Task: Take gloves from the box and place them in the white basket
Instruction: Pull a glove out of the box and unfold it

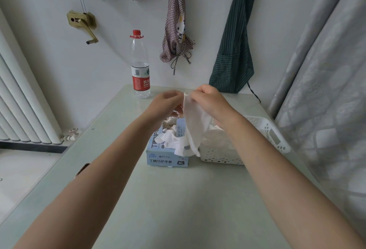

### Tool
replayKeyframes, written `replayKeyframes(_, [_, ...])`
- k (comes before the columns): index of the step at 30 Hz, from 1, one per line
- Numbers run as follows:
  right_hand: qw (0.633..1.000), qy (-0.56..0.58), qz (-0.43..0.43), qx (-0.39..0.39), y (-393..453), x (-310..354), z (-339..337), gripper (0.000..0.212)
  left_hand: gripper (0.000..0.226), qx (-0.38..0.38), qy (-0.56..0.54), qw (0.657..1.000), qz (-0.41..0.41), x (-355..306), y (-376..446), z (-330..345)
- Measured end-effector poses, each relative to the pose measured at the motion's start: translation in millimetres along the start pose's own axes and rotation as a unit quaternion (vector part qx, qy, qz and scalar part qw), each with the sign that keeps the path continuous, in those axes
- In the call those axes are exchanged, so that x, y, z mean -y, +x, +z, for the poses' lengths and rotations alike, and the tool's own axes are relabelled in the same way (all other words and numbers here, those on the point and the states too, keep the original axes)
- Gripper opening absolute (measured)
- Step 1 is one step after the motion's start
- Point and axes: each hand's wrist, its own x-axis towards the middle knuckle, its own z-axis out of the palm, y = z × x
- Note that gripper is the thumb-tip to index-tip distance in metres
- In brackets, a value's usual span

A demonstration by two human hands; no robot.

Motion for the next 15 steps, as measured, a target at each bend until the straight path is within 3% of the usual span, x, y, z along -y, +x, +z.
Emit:
replayKeyframes(5, [1.0,-0.007,-0.007,-0.012,-5.1,4.5,-3.5,0.02,0.042,0.087,-0.092,0.992,-0.006,-4.7,-4.3,2.0])
replayKeyframes(9, [0.999,-0.001,-0.03,-0.044,-9.4,8.5,-11.4,0.032,0.031,0.132,-0.005,0.991,-0.001,-3.6,-11.3,0.9])
replayKeyframes(15, [0.991,-0.037,-0.074,-0.109,-12.7,18.4,-28.7,0.039,0.016,0.097,0.014,0.993,-0.06,-5.0,-12.0,-6.5])
